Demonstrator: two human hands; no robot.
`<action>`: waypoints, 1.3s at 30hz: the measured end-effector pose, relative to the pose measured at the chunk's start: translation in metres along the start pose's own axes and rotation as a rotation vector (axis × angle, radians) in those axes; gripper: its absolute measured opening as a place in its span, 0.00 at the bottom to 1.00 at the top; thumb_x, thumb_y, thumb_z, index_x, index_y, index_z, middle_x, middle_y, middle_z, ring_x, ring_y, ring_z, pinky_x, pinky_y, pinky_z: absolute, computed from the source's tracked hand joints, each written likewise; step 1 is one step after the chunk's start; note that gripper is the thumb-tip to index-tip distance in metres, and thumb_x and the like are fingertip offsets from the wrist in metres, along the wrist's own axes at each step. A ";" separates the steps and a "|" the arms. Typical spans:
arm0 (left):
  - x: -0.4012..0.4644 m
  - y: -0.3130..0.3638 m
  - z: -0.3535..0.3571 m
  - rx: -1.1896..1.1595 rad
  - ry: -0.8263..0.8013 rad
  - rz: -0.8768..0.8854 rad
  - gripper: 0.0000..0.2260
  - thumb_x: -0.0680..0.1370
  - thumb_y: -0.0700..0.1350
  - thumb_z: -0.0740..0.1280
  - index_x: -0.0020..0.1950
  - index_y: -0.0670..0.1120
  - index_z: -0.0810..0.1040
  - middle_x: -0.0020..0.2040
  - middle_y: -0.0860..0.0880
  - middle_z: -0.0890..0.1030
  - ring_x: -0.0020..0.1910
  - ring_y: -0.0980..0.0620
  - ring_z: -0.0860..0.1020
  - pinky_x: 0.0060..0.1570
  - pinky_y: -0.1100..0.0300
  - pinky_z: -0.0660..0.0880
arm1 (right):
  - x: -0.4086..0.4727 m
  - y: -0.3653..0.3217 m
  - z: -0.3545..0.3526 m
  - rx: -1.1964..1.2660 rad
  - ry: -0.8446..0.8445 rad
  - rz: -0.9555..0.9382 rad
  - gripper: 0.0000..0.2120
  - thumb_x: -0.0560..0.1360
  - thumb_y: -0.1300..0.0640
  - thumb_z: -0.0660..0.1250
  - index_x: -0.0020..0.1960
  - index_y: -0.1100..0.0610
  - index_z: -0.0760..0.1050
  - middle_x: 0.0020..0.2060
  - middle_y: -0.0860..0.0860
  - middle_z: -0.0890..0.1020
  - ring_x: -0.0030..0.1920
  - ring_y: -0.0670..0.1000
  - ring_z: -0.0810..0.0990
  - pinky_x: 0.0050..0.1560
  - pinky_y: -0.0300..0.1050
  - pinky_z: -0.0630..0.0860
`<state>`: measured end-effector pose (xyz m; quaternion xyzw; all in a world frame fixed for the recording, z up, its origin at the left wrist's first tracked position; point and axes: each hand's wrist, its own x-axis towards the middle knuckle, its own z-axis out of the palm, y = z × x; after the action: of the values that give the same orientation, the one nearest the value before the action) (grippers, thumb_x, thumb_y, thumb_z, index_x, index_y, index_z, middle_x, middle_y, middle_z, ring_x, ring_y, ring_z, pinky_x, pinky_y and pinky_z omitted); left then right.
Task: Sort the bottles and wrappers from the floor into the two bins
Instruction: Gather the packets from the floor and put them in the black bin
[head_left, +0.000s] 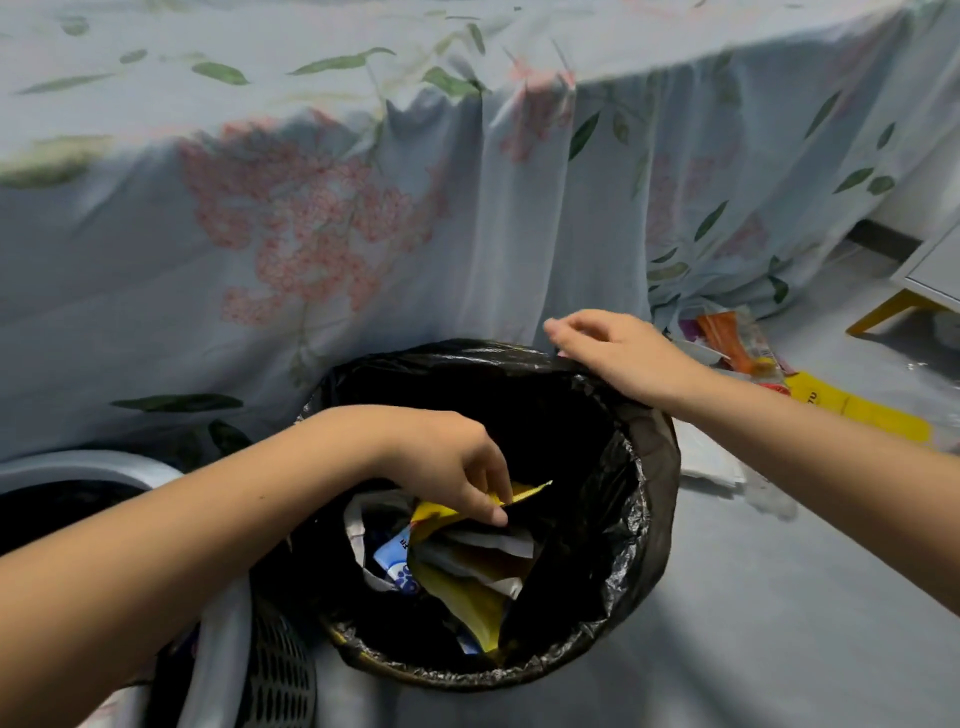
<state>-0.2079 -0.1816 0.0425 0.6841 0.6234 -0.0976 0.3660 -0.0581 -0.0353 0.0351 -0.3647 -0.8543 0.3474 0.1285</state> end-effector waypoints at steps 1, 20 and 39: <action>0.000 0.001 0.002 0.011 0.020 0.012 0.14 0.75 0.56 0.67 0.59 0.55 0.79 0.51 0.55 0.83 0.50 0.57 0.80 0.54 0.60 0.76 | 0.006 -0.004 0.003 -0.049 -0.018 -0.016 0.16 0.74 0.40 0.65 0.52 0.51 0.80 0.45 0.47 0.83 0.47 0.43 0.79 0.49 0.35 0.71; -0.002 0.007 0.017 0.116 0.087 0.030 0.12 0.78 0.53 0.64 0.59 0.55 0.79 0.53 0.52 0.82 0.53 0.53 0.79 0.54 0.56 0.76 | 0.056 0.016 0.031 0.033 -0.434 0.253 0.04 0.75 0.67 0.64 0.44 0.66 0.77 0.36 0.56 0.78 0.33 0.48 0.75 0.31 0.37 0.73; 0.080 0.083 -0.049 0.185 0.593 0.129 0.09 0.75 0.51 0.63 0.51 0.53 0.81 0.50 0.53 0.83 0.52 0.49 0.79 0.50 0.50 0.77 | -0.039 0.227 -0.002 -0.651 -0.043 0.380 0.22 0.70 0.47 0.71 0.62 0.50 0.73 0.59 0.49 0.77 0.61 0.52 0.73 0.57 0.46 0.73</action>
<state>-0.1303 -0.0852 0.0620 0.7513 0.6466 0.0731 0.1099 0.0915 0.0493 -0.1184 -0.5311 -0.8395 0.0830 -0.0789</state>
